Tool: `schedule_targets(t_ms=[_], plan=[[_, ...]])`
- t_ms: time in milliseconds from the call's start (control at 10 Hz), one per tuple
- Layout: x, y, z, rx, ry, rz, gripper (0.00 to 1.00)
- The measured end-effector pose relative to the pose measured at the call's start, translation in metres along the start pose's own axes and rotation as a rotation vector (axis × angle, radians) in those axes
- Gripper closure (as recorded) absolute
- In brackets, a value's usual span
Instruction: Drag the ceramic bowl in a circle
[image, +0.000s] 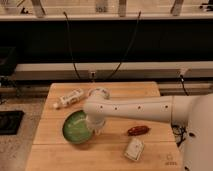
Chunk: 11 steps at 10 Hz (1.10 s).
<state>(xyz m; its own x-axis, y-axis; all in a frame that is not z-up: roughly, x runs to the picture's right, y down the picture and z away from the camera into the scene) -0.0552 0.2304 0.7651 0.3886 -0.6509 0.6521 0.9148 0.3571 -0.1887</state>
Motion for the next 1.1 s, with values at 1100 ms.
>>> schedule_targets(t_ms=[1100], plan=[[-0.0039,0.0030,0.0006,-0.003,-0.021,0.012,0.99]])
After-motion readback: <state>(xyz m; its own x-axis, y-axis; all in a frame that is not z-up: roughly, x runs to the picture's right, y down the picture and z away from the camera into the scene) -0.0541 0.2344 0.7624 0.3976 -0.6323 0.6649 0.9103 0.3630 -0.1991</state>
